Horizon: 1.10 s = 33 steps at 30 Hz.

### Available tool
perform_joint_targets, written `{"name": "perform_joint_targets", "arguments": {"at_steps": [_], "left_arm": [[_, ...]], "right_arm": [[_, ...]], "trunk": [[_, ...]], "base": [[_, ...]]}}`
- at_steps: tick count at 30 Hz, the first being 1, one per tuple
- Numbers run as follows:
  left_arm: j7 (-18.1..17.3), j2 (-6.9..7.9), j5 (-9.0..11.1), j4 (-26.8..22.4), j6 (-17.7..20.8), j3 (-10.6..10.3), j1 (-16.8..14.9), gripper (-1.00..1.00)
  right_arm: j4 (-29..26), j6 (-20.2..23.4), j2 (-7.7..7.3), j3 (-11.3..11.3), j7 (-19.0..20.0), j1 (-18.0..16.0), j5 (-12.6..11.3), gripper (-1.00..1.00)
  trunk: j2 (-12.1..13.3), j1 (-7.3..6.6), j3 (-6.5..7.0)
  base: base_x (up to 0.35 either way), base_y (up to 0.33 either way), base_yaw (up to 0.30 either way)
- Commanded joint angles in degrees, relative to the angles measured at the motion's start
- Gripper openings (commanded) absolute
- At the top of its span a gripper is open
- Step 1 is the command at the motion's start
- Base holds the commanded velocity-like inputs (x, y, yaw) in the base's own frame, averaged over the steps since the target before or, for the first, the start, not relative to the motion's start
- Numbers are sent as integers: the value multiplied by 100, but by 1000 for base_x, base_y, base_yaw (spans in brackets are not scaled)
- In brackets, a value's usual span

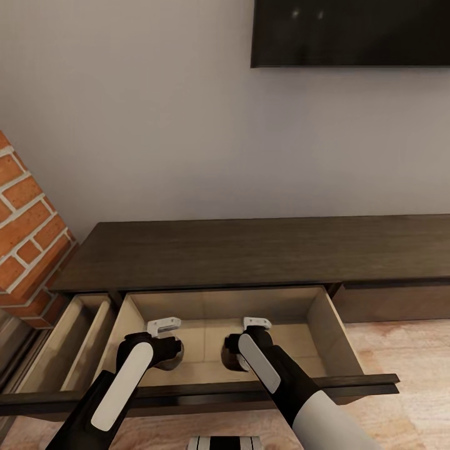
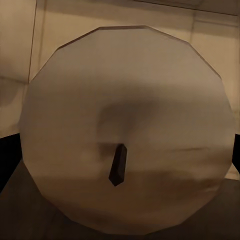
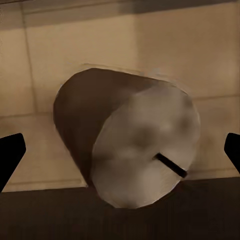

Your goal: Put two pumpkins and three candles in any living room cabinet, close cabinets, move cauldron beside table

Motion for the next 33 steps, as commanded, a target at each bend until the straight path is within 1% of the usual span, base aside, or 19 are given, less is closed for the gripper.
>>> {"name": "perform_joint_targets", "arguments": {"at_steps": [1, 7, 8, 17, 28, 33], "left_arm": [[44, 4, 39, -6, 22, -11, -5, -100], [44, 9, 41, -6, 22, -11, -5, -100], [44, 10, 43, -6, 22, -11, -5, 100], [44, 0, 41, -13, 22, -11, -5, 100], [44, -29, 47, -29, 23, -2, -5, 100], [43, -32, 48, -31, 22, -3, -5, 100]], "right_arm": [[-6, 6, -3, 15, -55, -5, -50, 100], [-6, 6, -1, 15, -55, -5, -50, 100], [-6, 5, 1, 13, -55, -5, -50, 100], [-6, 4, -1, 12, -55, -5, -50, 100], [-6, 4, -4, 12, -55, -5, -50, 100], [-6, 4, -3, 11, -55, -5, -50, 100]], "trunk": [[-2, -1, -5], [-2, -1, -5], [-2, -1, -5], [-2, -1, -5], [13, -29, 239], [13, -29, 239]], "base": [[0, 0, 0], [0, 0, 0], [0, 0, 0], [0, 0, 0], [0, 0, 0], [0, 0, 0]]}}
